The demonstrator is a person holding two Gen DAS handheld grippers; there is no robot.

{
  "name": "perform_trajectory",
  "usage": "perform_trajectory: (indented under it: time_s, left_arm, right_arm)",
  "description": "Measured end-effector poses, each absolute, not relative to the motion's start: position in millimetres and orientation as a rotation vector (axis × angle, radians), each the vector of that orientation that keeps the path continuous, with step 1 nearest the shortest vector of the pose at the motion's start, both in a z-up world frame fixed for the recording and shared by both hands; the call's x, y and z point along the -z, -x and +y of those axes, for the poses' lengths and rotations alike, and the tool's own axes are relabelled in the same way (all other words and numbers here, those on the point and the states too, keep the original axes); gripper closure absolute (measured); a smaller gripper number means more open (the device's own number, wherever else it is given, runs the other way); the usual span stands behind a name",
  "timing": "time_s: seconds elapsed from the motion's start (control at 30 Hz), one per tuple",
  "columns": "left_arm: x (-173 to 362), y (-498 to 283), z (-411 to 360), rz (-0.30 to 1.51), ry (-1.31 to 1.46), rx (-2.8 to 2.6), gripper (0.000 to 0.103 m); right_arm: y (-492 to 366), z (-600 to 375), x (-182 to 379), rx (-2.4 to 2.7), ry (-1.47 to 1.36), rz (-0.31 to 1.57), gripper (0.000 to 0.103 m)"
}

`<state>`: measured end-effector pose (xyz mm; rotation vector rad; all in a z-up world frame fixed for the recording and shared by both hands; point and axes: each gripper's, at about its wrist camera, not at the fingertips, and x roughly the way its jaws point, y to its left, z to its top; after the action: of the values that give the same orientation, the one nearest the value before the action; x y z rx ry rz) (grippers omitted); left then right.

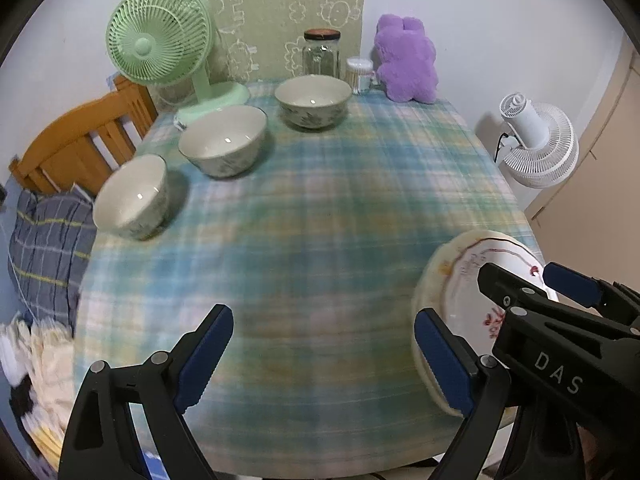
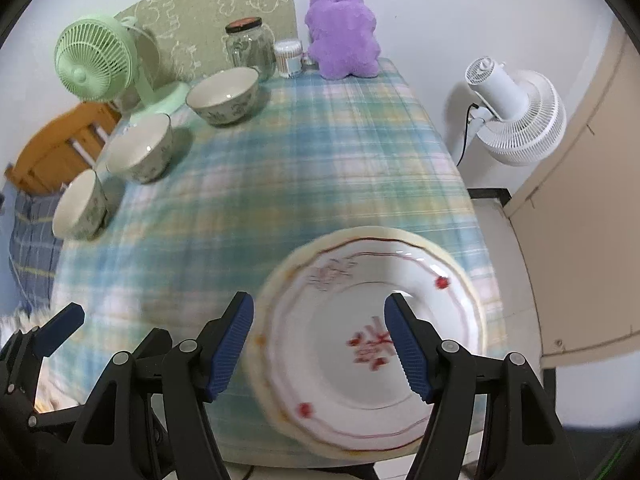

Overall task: Organize plates and bowls
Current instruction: 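Open both grippers and lift them away from the plate stack, then move both grippers to the grey plate beside the green fan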

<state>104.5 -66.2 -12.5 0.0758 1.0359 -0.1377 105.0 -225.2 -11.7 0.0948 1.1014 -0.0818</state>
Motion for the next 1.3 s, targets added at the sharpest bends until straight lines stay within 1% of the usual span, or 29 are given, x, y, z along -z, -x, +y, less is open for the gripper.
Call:
perform_trajectory:
  time_s: [0.5,0.8,0.93,1.03,1.17,1.3]
  left_arm:
    - [-5,-142,4,0.985,-0.032,0.066,0.011]
    - [-4,-169,46,0.973,-0.007,-0.026,0.018]
    - [-1,-187,78,0.971,0.043,-0.033,0.022]
    - [3,-204,100,0.976,0.032,-0.044,0.024]
    - [7,-228,134,0.964,-0.001,-0.064,0.025]
    - [18,-249,162,0.98,-0.003,-0.055,0.031]
  right_arm:
    - [-138,-143,-16,0.072,-0.048,1.018,0.032]
    - [-175,-99,-11,-0.006,-0.035,1.006,0.032]
    - [-193,-73,-10,-0.017,-0.036,0.999,0.032]
    - [-207,-49,-7,-0.017,-0.058,0.995,0.032]
    - [-224,-18,-1,-0.006,-0.109,0.987,0.032]
    - [-243,13,6,0.005,-0.127,0.994,0.032]
